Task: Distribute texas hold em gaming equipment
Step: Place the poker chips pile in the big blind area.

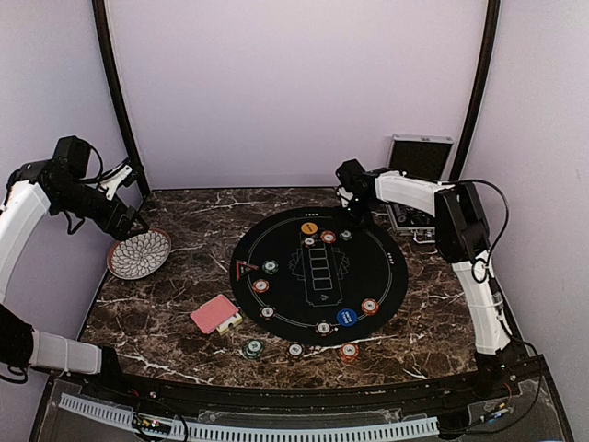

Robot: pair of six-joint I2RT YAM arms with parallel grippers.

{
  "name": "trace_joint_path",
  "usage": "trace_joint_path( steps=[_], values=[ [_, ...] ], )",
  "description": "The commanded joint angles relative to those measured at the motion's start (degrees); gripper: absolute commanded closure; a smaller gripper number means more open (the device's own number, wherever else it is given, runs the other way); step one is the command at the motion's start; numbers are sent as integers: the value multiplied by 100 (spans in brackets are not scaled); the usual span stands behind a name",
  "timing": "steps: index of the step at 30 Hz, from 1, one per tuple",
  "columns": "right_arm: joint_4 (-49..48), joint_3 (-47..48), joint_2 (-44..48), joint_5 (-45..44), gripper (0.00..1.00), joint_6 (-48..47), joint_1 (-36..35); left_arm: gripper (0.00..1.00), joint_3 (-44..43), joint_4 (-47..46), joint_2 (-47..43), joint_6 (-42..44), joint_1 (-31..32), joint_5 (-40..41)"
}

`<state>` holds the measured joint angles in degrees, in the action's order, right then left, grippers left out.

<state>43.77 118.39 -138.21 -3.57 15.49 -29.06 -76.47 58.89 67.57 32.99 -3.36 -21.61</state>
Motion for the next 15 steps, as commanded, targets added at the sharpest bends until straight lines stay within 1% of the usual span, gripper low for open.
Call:
trace_joint_path(
  steps=[1, 6, 9, 13, 15],
  values=[
    [-15, 8, 607, -47, 41, -18, -99, 1, 10, 122, -154, -18, 11, -49],
    [2, -376, 1160, -445, 41, -88, -485, 1, 18, 125, -156, -26, 11, -16],
    [-30, -779, 1643, -599, 41, -90, -792, 1, 25, 108, -158, -36, 10, -28],
    [-190, -1553, 2223, -512, 41, -191, -1468, 1, 27, 110, -150, -34, 13, -32],
    [-176, -1826, 2400, -451, 37, -263, -1911, 1, 27, 109, -152, -30, 11, -31]
  ],
)
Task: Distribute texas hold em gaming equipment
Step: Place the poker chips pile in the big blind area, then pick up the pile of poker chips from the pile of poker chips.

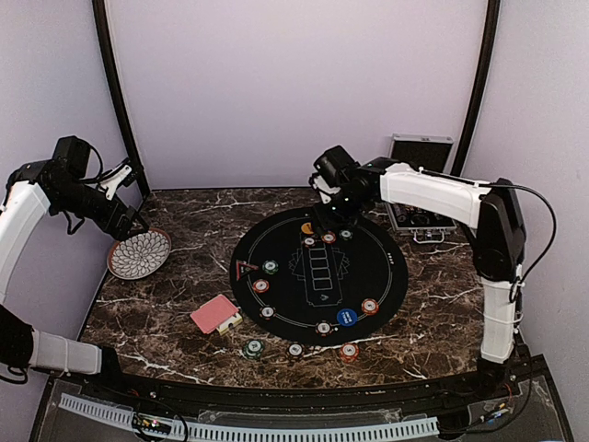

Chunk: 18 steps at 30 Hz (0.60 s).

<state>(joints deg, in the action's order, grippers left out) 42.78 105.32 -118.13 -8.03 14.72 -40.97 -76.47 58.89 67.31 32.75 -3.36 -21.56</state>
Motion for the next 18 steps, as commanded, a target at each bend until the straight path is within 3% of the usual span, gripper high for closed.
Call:
trace_joint_path(
  steps=[1, 4, 7, 12, 18],
  values=[
    [-61, -635, 462, 35, 33, -215, -956, 1, 31, 101, -124, -6, 10, -38],
    [-22, -920, 566, 161, 20, -244, -1711, 1, 35, 96, -121, -12, 19, -54],
    [-46, -1075, 552, 452, 13, -213, -2265, 1, 21, 101, -119, -40, 21, -92],
    [-64, -965, 138, 926, 11, -207, -2921, 1, 70, 92, -161, -49, 19, -121],
    [-9, -510, -496, 1337, 11, -416, -3117, 1, 28, 142, -174, -55, 23, -108]
  ],
)
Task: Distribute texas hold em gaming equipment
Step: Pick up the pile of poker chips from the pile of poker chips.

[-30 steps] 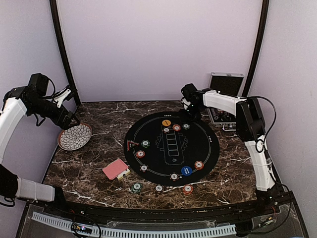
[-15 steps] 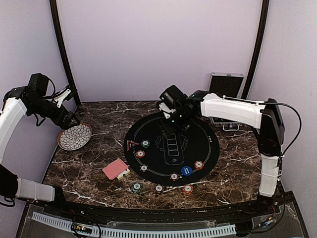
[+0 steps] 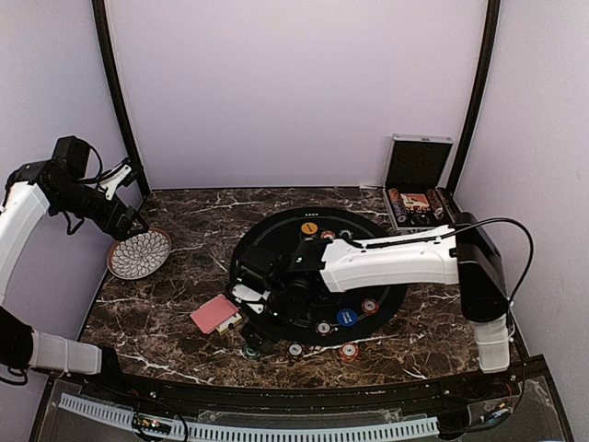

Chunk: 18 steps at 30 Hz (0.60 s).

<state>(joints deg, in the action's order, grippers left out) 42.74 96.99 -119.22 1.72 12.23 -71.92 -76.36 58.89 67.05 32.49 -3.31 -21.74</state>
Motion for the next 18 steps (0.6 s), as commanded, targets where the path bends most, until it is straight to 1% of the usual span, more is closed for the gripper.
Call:
trace_joint_path(
  steps=[1, 5, 10, 18],
  values=[
    [8, 389, -466, 386, 10, -217, -21, 1, 3, 150, -150, -26, 17, -87],
    [23, 565, -694, 418, 8, -328, -23, 1, -27, 165, -171, -14, 17, -69],
    [56, 703, -889, 483, 7, -383, -23, 1, -3, 158, -162, -10, 23, -55],
    [42, 650, -1030, 696, 13, -411, -49, 1, -57, 157, -122, 2, 24, -55]
  ],
)
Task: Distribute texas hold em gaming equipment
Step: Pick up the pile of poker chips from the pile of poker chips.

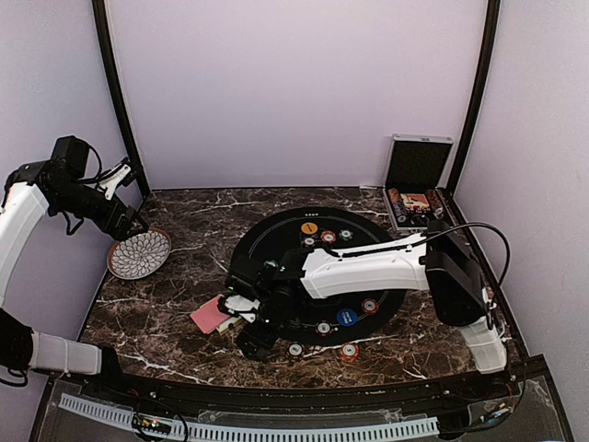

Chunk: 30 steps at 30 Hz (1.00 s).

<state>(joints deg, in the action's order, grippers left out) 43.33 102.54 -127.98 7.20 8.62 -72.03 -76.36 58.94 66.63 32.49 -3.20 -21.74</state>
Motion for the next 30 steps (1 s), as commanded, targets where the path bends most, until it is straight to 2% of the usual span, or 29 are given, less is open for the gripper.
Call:
trace_joint_path(
  steps=[1, 10, 16, 23, 30],
  values=[
    [-12, 110, -177, 131, 14, -52, -47, 1, -55, 160, -85, 3, 17, -48],
    [162, 441, -429, -56, 17, -151, -193, 1, -58, 195, -126, 37, 20, -18],
    [292, 540, -498, -275, 25, -201, -284, 1, -46, 197, -151, 53, 16, 2],
    [349, 518, -486, -473, 35, -207, -334, 1, -63, 197, -153, 56, 16, -15],
    [316, 598, -473, -518, 51, -214, -338, 1, -72, 205, -159, 63, 20, -3]
  ],
)
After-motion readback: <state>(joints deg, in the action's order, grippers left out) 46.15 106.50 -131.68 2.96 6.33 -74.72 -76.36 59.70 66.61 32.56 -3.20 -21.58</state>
